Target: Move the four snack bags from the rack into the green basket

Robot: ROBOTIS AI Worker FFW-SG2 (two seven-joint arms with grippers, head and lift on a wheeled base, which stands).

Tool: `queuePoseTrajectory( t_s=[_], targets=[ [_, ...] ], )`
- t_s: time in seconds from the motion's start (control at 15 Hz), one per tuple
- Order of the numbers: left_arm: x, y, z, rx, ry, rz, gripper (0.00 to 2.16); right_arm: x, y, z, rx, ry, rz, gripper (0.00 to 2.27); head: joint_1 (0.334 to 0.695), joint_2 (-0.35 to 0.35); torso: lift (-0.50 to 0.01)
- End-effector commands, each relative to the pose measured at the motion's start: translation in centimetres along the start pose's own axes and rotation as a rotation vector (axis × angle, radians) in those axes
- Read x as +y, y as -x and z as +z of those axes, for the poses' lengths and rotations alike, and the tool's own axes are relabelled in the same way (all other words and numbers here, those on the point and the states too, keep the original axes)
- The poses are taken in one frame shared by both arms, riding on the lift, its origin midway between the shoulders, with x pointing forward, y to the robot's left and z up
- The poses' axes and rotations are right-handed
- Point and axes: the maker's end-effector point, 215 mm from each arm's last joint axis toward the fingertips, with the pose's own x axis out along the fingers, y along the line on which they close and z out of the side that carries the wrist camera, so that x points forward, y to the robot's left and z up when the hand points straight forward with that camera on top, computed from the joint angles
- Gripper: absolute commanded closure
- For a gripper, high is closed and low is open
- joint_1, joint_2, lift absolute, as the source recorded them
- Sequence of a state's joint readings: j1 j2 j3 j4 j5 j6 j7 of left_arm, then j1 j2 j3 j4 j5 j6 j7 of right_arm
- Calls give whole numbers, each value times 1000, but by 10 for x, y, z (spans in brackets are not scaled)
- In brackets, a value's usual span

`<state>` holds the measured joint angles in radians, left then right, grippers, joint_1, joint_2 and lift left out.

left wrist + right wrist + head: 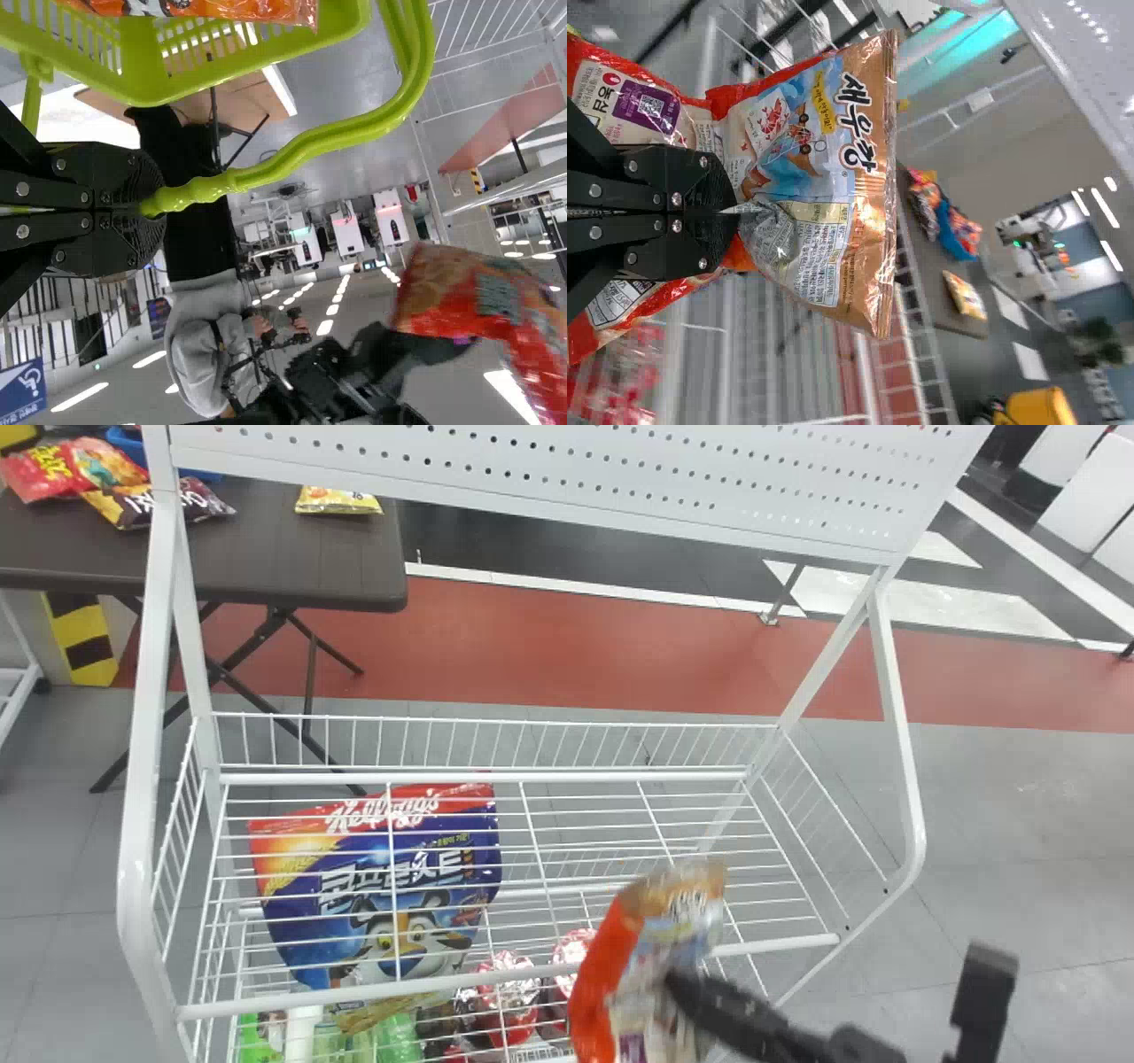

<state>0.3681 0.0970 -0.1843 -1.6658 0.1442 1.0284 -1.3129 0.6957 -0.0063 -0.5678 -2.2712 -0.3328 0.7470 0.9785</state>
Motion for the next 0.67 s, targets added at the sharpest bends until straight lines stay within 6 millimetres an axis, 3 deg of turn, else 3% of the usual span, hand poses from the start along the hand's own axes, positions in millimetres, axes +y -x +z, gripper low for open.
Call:
queuePoseTrajectory(
  t_s=[0.0,0.2,0.4,0.6],
  targets=[
    [0,-1,2,1,-5,-1,1784,-10,2,-64,76,-123,-1,2067,695,-350,0],
    [-1,-3,3,-3,-6,-5,1784,-18,-7,-122,146,-172,-12,2067,695,-350,0],
    [-3,-4,4,-4,-11,-8,1784,-1,-37,-184,238,-180,7,2067,695,-350,0],
    [-3,-5,2,-5,-11,-11,1784,16,-60,-217,312,-144,32,2067,695,-350,0]
  ],
)
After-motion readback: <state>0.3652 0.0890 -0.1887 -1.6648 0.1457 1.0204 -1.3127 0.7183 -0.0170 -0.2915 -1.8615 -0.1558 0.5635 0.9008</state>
